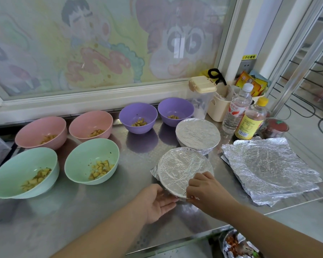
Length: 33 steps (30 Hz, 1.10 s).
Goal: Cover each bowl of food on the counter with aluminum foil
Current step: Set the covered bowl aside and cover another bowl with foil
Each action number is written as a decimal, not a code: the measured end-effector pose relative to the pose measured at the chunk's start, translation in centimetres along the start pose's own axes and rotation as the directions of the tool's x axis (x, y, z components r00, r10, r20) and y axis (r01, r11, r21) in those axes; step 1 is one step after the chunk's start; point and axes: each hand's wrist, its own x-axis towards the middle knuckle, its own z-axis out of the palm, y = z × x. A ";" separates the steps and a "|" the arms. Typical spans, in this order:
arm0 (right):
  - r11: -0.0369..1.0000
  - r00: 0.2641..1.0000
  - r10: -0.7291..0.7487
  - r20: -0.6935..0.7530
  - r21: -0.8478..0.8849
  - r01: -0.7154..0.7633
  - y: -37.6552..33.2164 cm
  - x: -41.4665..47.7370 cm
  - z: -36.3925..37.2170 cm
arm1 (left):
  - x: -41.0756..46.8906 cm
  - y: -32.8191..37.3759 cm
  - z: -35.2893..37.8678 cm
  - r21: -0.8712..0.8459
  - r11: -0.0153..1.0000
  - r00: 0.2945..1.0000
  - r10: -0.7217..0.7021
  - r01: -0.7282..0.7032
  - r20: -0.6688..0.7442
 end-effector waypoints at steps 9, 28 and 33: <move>0.998 0.998 -0.048 0.043 -0.031 0.050 0.6 -0.1 0.1 | 0.1 1.9 0.2 0.168 0.986 0.998 -0.029 0.020 0.052; 0.984 0.978 0.167 -0.128 0.086 -0.157 -1.4 0.2 3.0 | 0.1 2.1 1.4 0.373 0.927 0.999 0.035 -0.028 -0.012; 0.958 0.967 0.236 -0.096 0.188 -0.215 -1.1 0.1 3.0 | -0.3 2.1 1.5 0.356 0.934 1.000 0.030 -0.024 -0.010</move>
